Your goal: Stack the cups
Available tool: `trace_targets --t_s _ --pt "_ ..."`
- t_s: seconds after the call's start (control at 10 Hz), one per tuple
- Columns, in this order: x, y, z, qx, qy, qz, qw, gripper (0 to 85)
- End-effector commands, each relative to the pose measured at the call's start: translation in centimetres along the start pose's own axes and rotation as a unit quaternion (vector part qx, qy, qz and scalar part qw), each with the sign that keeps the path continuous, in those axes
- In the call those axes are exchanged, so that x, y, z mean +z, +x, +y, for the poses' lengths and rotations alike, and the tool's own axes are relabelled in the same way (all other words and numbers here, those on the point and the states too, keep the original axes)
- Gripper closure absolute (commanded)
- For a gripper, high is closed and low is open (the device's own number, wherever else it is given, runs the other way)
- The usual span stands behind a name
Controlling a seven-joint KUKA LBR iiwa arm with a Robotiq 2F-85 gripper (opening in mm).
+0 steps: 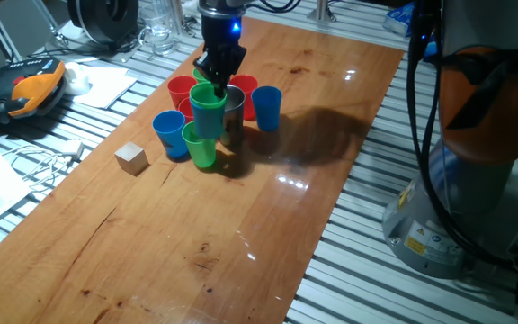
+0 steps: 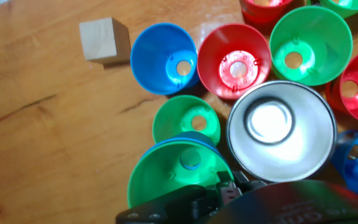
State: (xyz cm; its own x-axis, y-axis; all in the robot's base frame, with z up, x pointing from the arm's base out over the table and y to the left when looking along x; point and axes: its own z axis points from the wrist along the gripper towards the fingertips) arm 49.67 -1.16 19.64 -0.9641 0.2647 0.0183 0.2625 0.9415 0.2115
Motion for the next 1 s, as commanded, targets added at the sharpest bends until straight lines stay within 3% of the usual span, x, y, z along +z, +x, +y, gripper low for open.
trace_targets --t_s 0.0,0.3,0.6,0.9 --pt "0.2 -0.2 0.1 0.0 0.001 -0.002 1.0 85.0" --pt "1.3 -0.9 0.3 -0.002 0.013 -0.009 0.9999 85.0" --pt "1.9 -1.6 0.5 -0.001 0.011 -0.014 0.9998 85.0" --pt "4.0 -2.3 0.6 0.005 0.013 -0.028 0.9995 85.0"
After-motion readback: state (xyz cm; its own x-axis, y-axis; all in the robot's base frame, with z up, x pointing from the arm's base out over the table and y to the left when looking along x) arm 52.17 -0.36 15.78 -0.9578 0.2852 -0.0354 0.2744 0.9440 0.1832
